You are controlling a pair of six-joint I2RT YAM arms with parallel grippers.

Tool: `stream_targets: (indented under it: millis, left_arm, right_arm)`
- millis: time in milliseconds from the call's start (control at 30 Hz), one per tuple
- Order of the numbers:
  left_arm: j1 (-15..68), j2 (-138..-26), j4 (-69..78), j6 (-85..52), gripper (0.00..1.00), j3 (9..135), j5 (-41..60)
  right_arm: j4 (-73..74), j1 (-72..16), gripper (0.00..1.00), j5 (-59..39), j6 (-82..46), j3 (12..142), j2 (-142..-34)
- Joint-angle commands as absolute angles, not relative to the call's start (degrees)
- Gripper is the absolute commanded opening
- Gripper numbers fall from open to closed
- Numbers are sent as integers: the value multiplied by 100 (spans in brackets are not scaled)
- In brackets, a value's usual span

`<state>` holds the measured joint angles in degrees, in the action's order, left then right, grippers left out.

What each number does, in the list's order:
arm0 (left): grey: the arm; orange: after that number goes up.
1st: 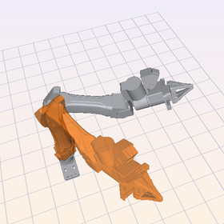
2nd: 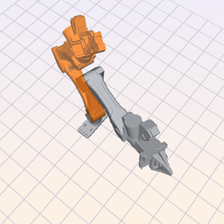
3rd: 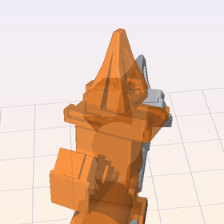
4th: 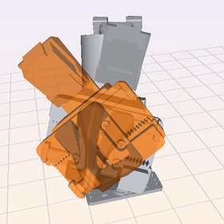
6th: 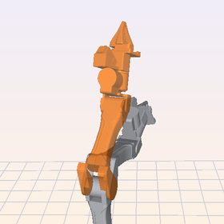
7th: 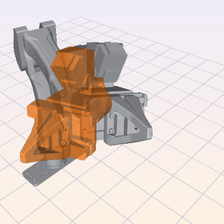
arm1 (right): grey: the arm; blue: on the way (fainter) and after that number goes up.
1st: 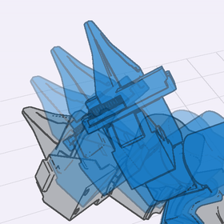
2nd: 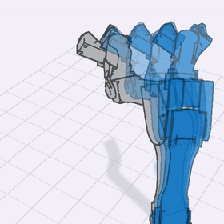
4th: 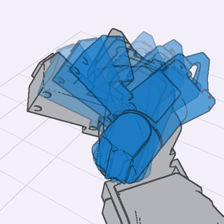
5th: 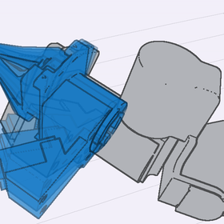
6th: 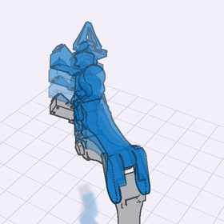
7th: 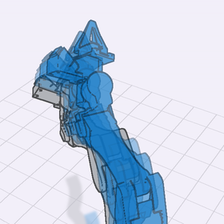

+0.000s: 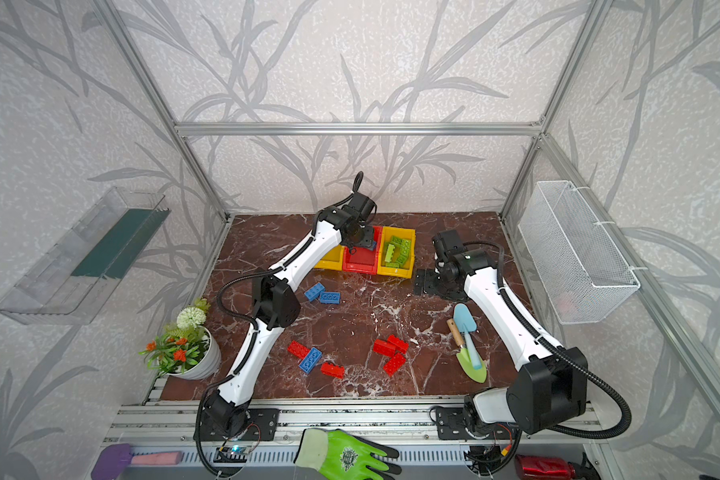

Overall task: Sort the legos into containers by color
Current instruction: 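Carry the blue brick over the red bin and open the left gripper, then move the left gripper back down to the blue bricks beside the bins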

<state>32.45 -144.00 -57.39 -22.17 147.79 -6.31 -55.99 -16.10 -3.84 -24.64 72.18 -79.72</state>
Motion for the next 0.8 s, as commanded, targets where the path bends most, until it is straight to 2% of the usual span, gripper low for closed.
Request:
stream_targets:
  millis: [0,67,200,233,333,567,667,767]
  left_arm:
    - [3201,-14592,-5522,-2087,46,14994,-460]
    - [3192,-14667,-5472,-2101,54,15044,-429]
    - [3167,-14807,-5474,-2087,90,15179,-346]
    - [3160,-14826,-5490,-2082,94,15213,-330]
    - [3156,-14750,-5468,-2065,99,15221,-286]
    - [3158,-14265,-5556,-2141,99,15068,-302]
    - [3136,-13864,-5762,-2338,99,14696,-669]
    - [3040,-13266,-5804,-2703,99,13815,-826]
  right_arm:
    - [-5848,-1584,99,-230,-2573,7418,-7980]
    - [-5884,-1582,99,-204,-2609,7439,-7959]
    - [-5968,-1582,99,-176,-2645,7461,-7936]
    - [-5985,-1584,99,-168,-2653,7467,-7923]
    - [-6000,-1582,99,-158,-2681,7445,-7879]
    - [-6010,-1625,99,-147,-2620,7439,-7822]
    - [-5966,-1708,99,-192,-2594,7443,-7827]
    - [-5885,-1842,99,-275,-2584,7386,-7854]
